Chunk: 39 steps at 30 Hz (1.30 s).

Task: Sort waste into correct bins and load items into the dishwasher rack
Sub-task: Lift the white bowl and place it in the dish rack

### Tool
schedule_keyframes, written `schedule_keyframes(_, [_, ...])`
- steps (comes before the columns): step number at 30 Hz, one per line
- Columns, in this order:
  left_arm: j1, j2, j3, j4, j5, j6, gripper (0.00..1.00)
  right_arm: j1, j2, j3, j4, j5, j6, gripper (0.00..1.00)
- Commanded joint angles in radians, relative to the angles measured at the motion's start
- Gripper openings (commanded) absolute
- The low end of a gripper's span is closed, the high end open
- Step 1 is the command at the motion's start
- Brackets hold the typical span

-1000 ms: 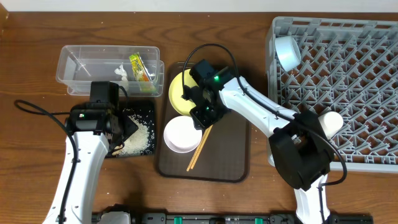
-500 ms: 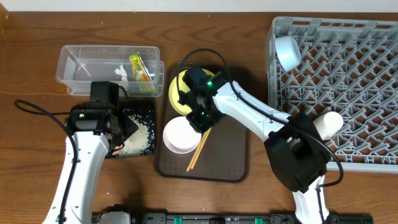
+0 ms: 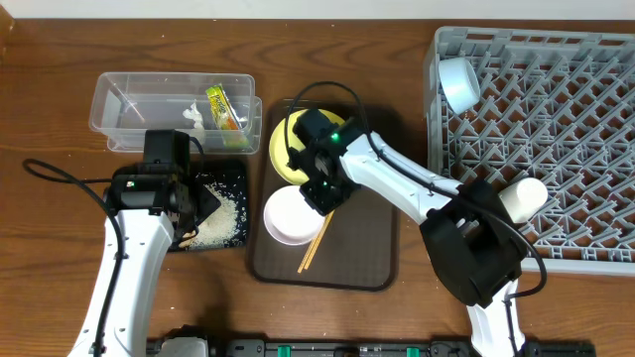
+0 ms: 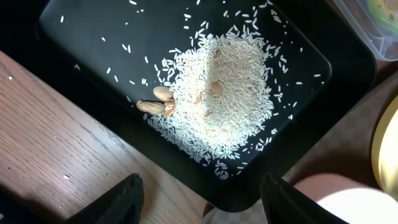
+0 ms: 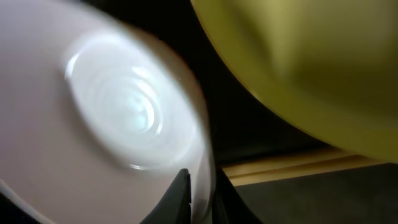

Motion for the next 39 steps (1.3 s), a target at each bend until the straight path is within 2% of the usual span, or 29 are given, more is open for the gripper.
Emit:
schedule_keyframes(1, [0.005,0.005,-0.002,-0.005,-0.008,-0.009,0.63,0.006,0.013,-0.026,0.007,0.01,0.01,0.04])
schedule_keyframes(2, [0.005,0.005,-0.002,-0.005,-0.008,-0.009,0.63,0.006,0.013,-0.026,0.01,0.009,0.01,0.01])
schedule_keyframes(8, [0.005,0.005,-0.002,-0.005,-0.008,-0.009,0.63,-0.028,-0.016,0.021,0.005,0.016,0.009,0.01])
schedule_keyframes(13, [0.005,0.005,-0.002,-0.005,-0.008,-0.009,0.63,-0.098,-0.097,0.098,-0.023,0.116,0.01,0.01])
schedule_keyframes(18, [0.005,0.005,-0.002,-0.005,-0.008,-0.009,0.63,-0.216,-0.214,0.176,-0.002,0.302,0.01,0.01])
schedule_keyframes(25, [0.005,0.005,-0.002,-0.005,-0.008,-0.009,0.63,-0.422,-0.329,0.191,0.159,0.65,0.01,0.01])
schedule_keyframes(32, [0.005,0.005,-0.002,-0.005,-0.008,-0.009,0.63,-0.583,-0.317,0.19,0.332,1.137,0.038,0.01])
schedule_keyframes(39, [0.005,0.005,-0.002,-0.004,-0.008,-0.009,0.63,-0.682,-0.246,0.19,0.41,1.27,0.035,0.01])
